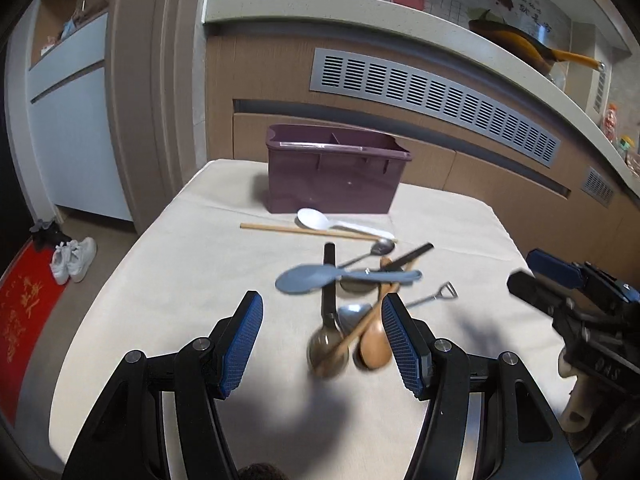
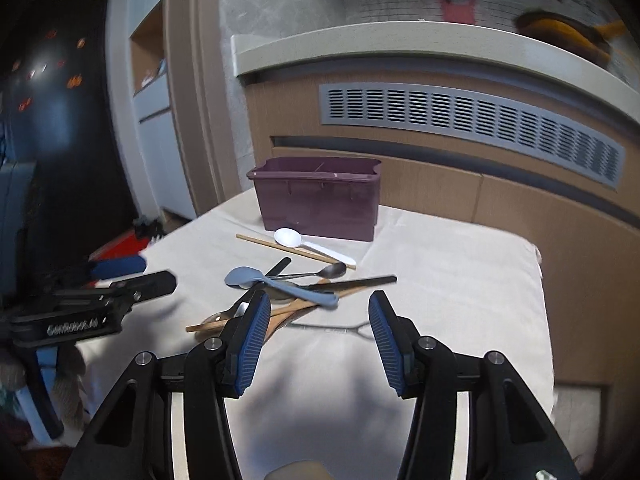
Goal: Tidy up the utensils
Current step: 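Reach the right gripper to the blue plastic spatula and close on it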
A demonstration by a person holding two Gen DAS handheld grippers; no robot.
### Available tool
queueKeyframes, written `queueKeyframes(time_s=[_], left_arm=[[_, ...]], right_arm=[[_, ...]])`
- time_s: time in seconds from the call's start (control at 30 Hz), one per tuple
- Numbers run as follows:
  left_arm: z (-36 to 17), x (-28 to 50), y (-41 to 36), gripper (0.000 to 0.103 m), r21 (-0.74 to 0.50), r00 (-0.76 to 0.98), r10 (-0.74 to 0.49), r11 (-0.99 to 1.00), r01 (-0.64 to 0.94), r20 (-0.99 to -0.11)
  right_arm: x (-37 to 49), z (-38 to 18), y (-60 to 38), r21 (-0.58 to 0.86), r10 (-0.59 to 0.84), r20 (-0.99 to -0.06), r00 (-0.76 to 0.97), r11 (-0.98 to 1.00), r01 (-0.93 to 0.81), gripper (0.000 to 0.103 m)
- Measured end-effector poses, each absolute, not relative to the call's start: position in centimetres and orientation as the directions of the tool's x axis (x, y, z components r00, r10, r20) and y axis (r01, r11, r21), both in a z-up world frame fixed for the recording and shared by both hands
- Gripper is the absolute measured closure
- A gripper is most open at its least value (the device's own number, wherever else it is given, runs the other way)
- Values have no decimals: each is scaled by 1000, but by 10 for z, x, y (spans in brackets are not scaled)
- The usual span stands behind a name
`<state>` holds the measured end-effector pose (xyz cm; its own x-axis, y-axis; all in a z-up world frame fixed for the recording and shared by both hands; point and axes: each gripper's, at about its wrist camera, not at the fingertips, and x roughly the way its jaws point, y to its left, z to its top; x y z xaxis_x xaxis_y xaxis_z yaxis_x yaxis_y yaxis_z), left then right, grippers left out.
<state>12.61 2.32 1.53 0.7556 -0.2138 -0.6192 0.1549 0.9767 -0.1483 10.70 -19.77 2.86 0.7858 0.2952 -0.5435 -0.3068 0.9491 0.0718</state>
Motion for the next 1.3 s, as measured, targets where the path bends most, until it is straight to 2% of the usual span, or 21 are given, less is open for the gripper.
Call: queueKeyframes(time_s=[0.13, 0.23, 0.37, 0.5, 0.6, 0.97, 1.1, 1.17, 1.3], left_arm=[[11, 154, 32, 41, -169, 732, -229, 973, 157, -641], [5, 169, 50, 41, -165, 736, -185, 981, 101, -651], [-6, 180, 81, 41, -184, 718, -149, 983, 29, -680], [-15, 171, 102, 41, -204, 714, -134, 979, -13, -688], [-22, 163, 112, 41, -203, 702, -126, 979, -27, -701], [-27, 156, 121, 41, -253, 698, -164, 967, -26, -698], [-29, 157, 114, 41, -259, 685, -182, 966, -10, -705], [-30, 158, 108, 41, -260, 674, -194, 966, 4, -713], [-35, 162, 89, 41, -238, 656, -211, 970, 48, -724]], right_arm=[[129, 15, -185, 37, 373, -632, 679, 890, -454, 54], [144, 3, -170, -1, 386, -670, 634, 853, -522, 57], [177, -7, -152, 23, 429, -705, 564, 809, -587, 59], [226, -21, -125, 55, 441, -753, 489, 783, -620, 68], [252, -34, -104, 119, 476, -785, 397, 745, -656, 68], [260, -57, -46, -27, 396, -856, 332, 608, -794, 67], [262, -49, -55, -7, 401, -843, 358, 657, -753, 79], [260, -39, -71, 51, 429, -833, 350, 689, -723, 94], [251, -21, -114, 119, 432, -814, 387, 777, -618, 94]])
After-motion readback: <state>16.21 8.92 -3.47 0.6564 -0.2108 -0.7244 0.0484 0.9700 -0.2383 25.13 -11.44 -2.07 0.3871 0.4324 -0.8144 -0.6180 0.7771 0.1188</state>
